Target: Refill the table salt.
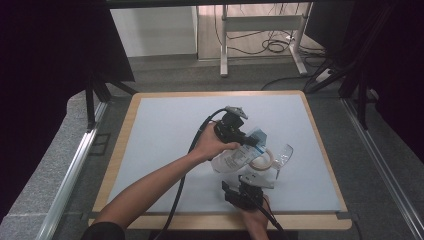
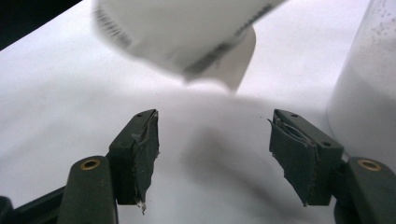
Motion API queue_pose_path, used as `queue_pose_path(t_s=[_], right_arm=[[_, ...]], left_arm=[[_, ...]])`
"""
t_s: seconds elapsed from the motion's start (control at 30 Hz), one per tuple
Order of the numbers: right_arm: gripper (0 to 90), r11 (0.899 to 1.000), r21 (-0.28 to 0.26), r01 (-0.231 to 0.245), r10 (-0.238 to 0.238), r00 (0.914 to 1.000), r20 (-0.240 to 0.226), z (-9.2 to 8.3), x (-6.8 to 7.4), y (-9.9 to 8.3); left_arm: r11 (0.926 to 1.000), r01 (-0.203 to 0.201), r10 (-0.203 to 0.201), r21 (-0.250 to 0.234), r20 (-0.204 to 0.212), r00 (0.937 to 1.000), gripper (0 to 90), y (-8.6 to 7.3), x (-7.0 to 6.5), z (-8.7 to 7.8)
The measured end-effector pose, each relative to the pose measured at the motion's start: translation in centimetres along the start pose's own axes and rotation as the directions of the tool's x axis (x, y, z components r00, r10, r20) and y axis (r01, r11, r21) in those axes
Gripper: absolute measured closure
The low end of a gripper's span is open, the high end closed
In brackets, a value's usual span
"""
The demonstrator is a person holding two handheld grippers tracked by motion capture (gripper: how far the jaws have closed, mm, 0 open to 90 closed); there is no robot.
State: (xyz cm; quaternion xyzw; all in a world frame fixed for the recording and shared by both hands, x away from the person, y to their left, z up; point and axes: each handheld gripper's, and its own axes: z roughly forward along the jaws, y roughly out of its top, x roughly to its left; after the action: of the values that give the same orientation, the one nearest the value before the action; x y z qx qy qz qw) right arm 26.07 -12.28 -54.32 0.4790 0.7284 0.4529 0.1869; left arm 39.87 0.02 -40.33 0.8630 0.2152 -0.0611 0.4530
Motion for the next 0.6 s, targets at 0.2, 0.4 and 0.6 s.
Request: queue_pose_path(t_s=[0.2, 0.4, 0.6], right_arm=[[33.5, 1.000, -0.004, 0.003, -0.003, 1.0000, -0.001, -0.08, -0.01, 0.00], [33.5, 1.000, -0.004, 0.003, -0.003, 1.0000, 0.001, -0.25, 0.00, -0.04], [33.5, 1.000, -0.011, 0.003, -0.003, 1.0000, 0.003, -0.30, -0.13, -0.03]], left_arm=[[1.0000, 0.003, -0.003, -0.003, 0.000, 1.0000, 90.0, -0.30, 0.27, -0.13], [1.0000, 0.005, -0.005, -0.004, 0.001, 1.0000, 90.0, -0.33, 0.30, -0.03], [0.9999, 0.007, -0.007, -0.009, -0.004, 1.0000, 90.0, -0.30, 0.26, 0.05]])
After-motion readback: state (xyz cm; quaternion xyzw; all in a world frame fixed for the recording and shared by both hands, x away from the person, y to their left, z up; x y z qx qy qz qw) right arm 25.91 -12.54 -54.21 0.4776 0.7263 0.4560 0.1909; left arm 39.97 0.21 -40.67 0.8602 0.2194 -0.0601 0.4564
